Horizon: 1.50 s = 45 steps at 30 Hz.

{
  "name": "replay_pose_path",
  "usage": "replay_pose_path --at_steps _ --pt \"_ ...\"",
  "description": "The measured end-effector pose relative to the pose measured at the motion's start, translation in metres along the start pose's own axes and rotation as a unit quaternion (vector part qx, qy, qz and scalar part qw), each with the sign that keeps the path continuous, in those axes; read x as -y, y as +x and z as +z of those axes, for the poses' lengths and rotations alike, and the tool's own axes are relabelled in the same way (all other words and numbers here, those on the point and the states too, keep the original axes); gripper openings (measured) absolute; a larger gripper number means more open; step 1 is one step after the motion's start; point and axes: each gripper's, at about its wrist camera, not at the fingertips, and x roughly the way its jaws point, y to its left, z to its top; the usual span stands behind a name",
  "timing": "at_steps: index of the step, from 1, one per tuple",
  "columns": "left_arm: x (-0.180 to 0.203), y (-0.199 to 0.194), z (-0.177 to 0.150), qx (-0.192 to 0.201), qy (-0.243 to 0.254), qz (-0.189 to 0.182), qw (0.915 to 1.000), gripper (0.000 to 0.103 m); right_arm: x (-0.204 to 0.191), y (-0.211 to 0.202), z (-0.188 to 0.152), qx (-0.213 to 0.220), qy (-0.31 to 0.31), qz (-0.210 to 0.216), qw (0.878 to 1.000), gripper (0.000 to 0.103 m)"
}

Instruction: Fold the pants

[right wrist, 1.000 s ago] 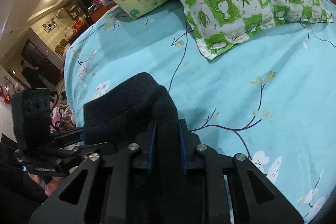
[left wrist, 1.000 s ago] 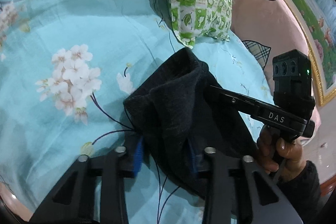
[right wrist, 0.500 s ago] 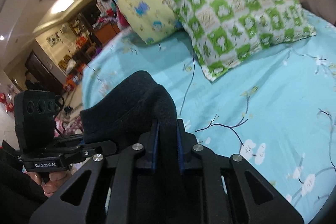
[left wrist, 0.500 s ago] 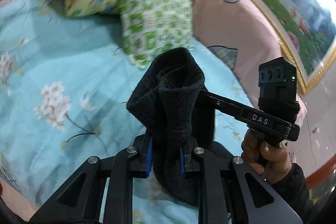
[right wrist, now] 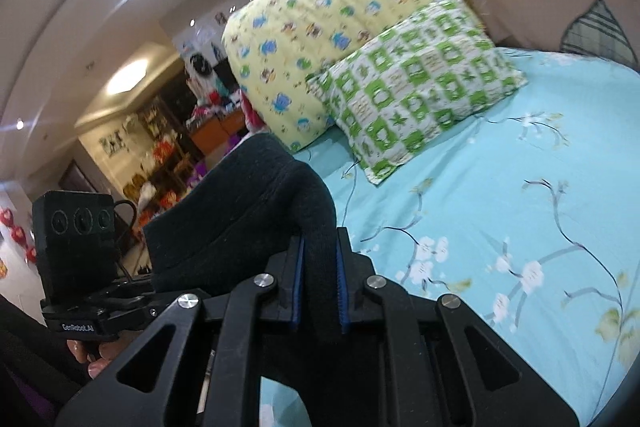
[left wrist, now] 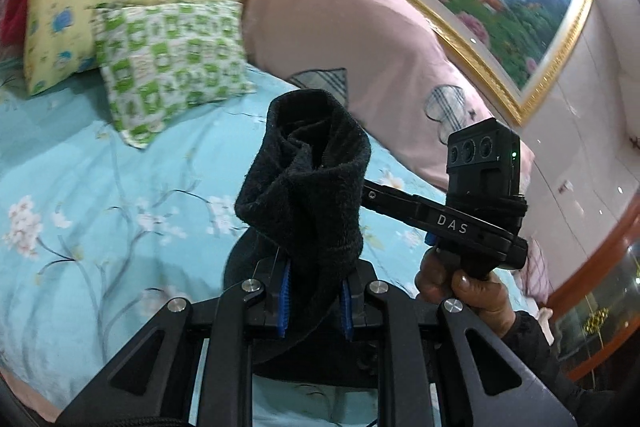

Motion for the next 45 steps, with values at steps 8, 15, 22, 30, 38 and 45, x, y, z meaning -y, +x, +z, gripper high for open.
replay_pose_path --at_steps 8,15,22,30,38,45 --pt "0.045 0.015 -0.016 -0.025 0.038 -0.028 0.9986 0.018 0.016 -0.05 -0.025 0.039 0.028 -0.013 0.999 0.015" --pt "0.083 0.033 -0.036 -0.055 0.074 -0.049 0.9946 0.018 0.029 -0.087 -0.054 0.066 0.055 -0.026 0.996 0.015" --pt "0.11 0.05 -0.055 -0.084 0.097 -0.068 0.9894 0.018 0.045 -0.119 -0.086 0.098 0.088 -0.03 0.991 0.015" --pt "0.134 0.076 -0.084 -0.128 0.13 -0.071 0.9806 0.019 0.062 -0.143 -0.123 0.118 0.123 -0.042 0.984 0.015" --pt "0.146 0.097 -0.102 -0.148 0.152 -0.064 0.9751 0.019 0.082 -0.154 -0.149 0.127 0.154 -0.046 0.979 0.015" --pt "0.153 0.106 -0.114 -0.158 0.169 -0.064 0.9707 0.019 0.084 -0.159 -0.158 0.129 0.155 -0.061 0.978 0.015"
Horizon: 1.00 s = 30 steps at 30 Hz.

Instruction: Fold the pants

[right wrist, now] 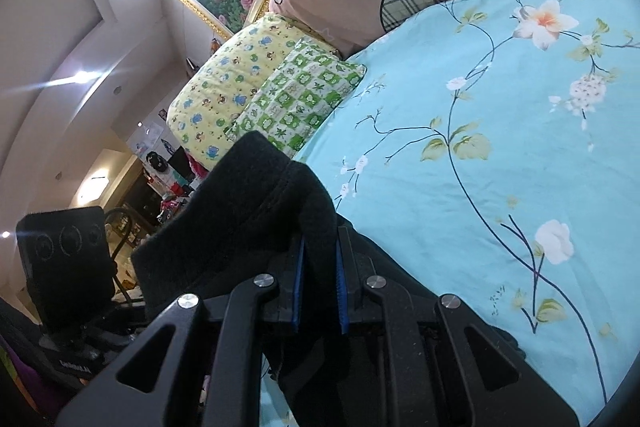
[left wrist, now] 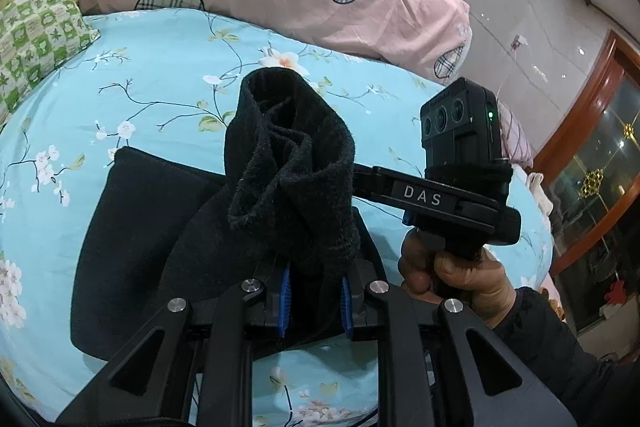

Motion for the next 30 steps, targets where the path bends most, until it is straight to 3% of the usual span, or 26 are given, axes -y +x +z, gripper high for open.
replay_pose_path --at_steps 13,15,16,20,22,24,26,30 --pt "0.018 0.024 -0.011 -0.027 0.03 0.002 0.9992 0.02 0.006 -0.016 -0.011 0.001 0.0 -0.022 1.0 0.015" --pt "0.019 0.03 -0.012 -0.036 0.033 0.002 0.9988 0.021 0.01 -0.018 -0.013 -0.004 0.004 -0.032 0.999 0.017" --pt "0.019 0.033 -0.012 -0.04 0.033 0.001 0.9987 0.021 0.013 -0.02 -0.013 -0.005 0.014 -0.041 0.999 0.023" --pt "0.018 0.041 -0.016 -0.049 0.036 0.002 0.9981 0.025 0.024 -0.031 -0.015 0.0 0.036 -0.084 0.996 0.026" --pt "0.02 0.042 -0.017 -0.052 0.043 -0.001 0.9977 0.031 0.026 -0.039 -0.016 0.006 0.043 -0.105 0.994 0.029" --pt "0.024 0.04 -0.018 -0.053 0.052 -0.015 0.9972 0.051 0.026 -0.047 -0.016 0.012 0.048 -0.124 0.991 0.037" --pt "0.027 0.038 -0.02 -0.052 0.057 -0.028 0.9966 0.057 0.026 -0.057 -0.019 0.025 0.053 -0.145 0.988 0.053" --pt "0.029 0.036 -0.024 -0.051 0.061 -0.033 0.9963 0.058 0.02 -0.076 -0.023 0.052 0.06 -0.172 0.982 0.055"
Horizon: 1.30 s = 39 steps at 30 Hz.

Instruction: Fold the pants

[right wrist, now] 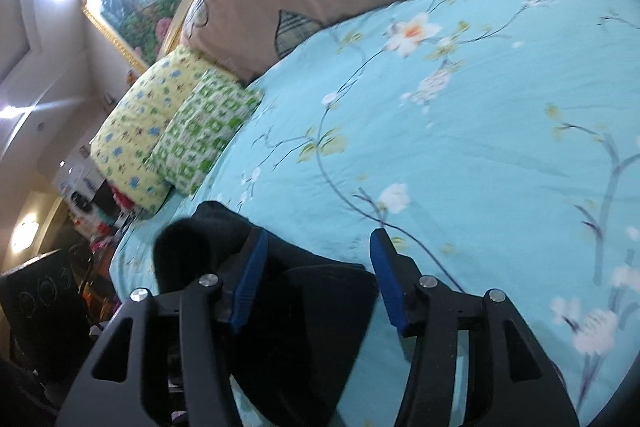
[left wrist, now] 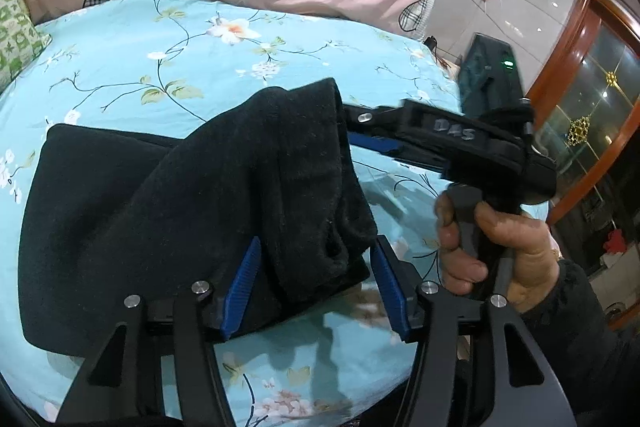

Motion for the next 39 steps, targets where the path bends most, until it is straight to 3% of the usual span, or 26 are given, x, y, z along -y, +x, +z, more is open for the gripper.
replay_pose_path --at_steps 8,16,29,39 --pt "-0.001 -0.021 -0.004 0.013 0.0 -0.037 0.9992 0.064 -0.011 -0.038 -0.01 0.047 0.017 -0.031 0.998 0.083" --pt "-0.017 -0.045 0.0 0.037 -0.016 -0.034 0.9986 0.067 -0.041 -0.05 -0.019 0.052 -0.013 -0.057 0.997 0.092" --pt "-0.071 -0.068 -0.001 0.063 -0.071 -0.001 0.9955 0.068 -0.074 -0.04 -0.038 0.023 -0.061 -0.098 0.993 0.095" --pt "-0.1 -0.076 -0.006 0.072 -0.1 0.015 0.9922 0.071 -0.083 -0.034 -0.045 0.013 -0.068 -0.105 0.992 0.096"
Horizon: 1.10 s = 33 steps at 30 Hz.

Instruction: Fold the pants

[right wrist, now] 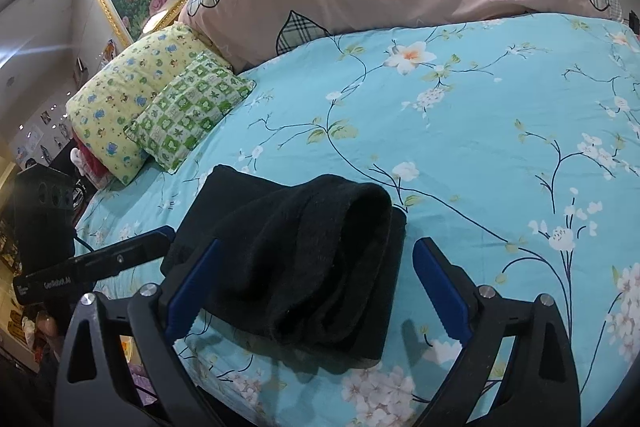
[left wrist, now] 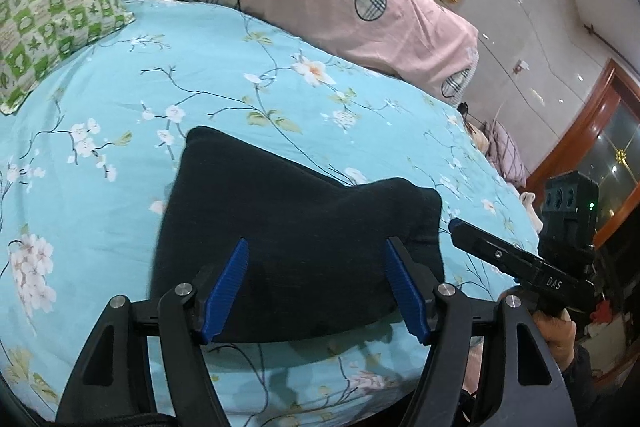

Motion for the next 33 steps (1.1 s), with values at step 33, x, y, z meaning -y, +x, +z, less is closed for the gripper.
replay_pose_path --at_steps 33 --pt "-0.076 0.045 0.003 -0.043 -0.06 0.03 0.9968 0.079 0.02 0.045 -0.025 -0.059 0.056 0.001 0.997 0.094"
